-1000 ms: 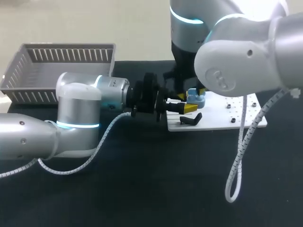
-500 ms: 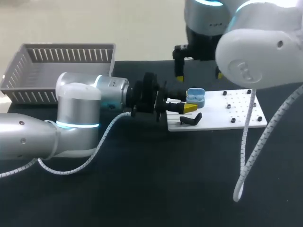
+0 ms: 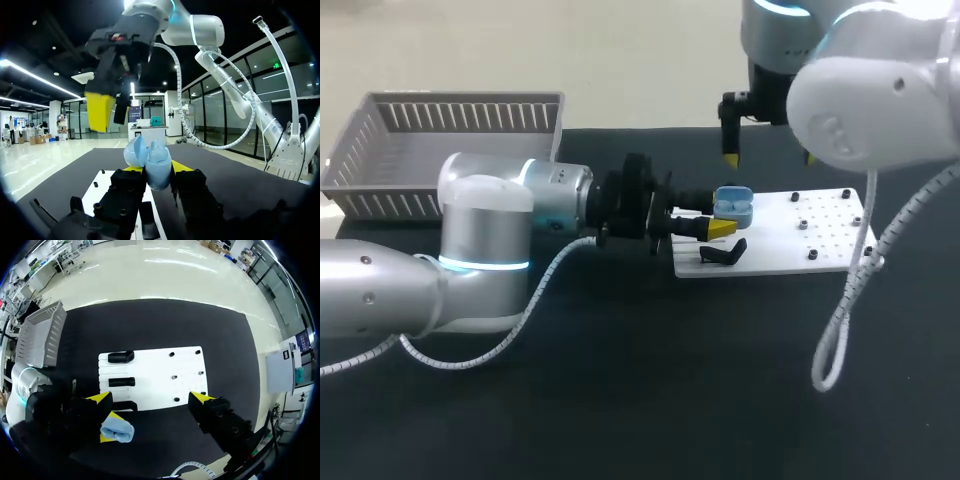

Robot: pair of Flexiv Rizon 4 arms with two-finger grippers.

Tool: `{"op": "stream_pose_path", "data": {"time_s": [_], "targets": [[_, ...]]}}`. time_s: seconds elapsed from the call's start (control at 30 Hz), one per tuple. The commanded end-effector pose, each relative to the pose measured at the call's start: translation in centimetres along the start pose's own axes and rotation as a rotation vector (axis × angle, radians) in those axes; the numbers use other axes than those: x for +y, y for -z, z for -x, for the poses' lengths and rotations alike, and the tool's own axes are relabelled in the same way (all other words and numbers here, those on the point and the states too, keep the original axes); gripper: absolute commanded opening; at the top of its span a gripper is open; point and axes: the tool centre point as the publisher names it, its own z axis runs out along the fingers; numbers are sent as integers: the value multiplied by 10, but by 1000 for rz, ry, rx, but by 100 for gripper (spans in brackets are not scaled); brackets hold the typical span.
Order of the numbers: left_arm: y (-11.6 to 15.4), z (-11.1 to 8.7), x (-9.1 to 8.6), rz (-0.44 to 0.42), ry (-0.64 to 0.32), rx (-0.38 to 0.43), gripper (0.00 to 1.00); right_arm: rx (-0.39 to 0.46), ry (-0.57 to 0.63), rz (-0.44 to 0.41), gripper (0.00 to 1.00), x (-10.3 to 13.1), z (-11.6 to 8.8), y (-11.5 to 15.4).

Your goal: Pick up each earbud case from the left stands, insert the matching earbuds, close the lid, and place the case in the box.

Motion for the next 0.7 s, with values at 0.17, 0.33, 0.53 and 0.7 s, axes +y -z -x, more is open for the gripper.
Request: {"op": "stream_pose_path", "data": {"time_s": [0.17, 0.33, 0.53, 0.7], "targets": [[0, 0, -1, 3, -1, 0, 0, 74, 5, -8, 100, -2, -9, -18], [0, 0, -1, 3, -1, 0, 0, 87, 5, -10, 100, -6, -24, -15], [0, 0, -1, 3, -1, 0, 0, 101, 3, 1, 100, -7, -41, -10], [0, 0, -1, 3, -1, 0, 0, 80, 6, -3, 100, -7, -47, -5]]}}
